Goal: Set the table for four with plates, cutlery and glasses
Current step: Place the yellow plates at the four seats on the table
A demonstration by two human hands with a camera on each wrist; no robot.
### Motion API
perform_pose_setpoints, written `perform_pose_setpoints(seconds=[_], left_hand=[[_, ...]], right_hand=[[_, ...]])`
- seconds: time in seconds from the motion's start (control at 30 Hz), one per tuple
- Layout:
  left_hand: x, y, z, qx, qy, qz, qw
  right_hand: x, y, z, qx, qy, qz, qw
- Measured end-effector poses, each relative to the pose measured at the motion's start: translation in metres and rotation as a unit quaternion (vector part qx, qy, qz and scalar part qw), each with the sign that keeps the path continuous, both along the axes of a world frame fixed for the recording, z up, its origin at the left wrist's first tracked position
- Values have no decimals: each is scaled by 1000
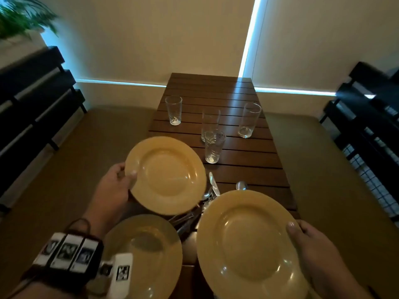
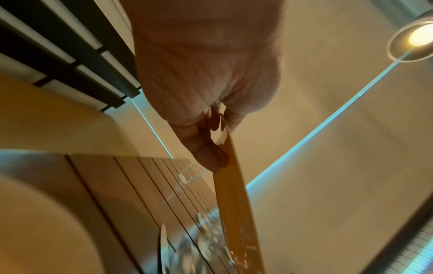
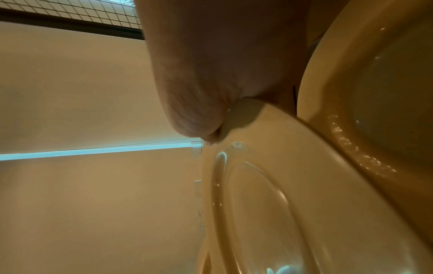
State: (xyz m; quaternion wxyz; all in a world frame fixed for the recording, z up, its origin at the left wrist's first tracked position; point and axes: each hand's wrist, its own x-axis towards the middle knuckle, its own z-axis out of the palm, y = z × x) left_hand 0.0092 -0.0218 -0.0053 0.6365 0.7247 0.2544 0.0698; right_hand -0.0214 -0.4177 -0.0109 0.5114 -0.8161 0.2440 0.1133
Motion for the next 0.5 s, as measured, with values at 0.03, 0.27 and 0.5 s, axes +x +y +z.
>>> perform_pose_setpoints(seconds=[0.03,0.27,0.5], left_hand=[[-21,-17,5,-22,-3,-13,1000],[-112,-110,-8,-112,-8,-84,990],[-141,-155,-12,-209,71,-157,963]], right_hand=[[-5,-3,-3,27,-3,-8,1000],[-42,-10,5,145,25,-68,987],[-68,-34,-15,239,108,-76,962]])
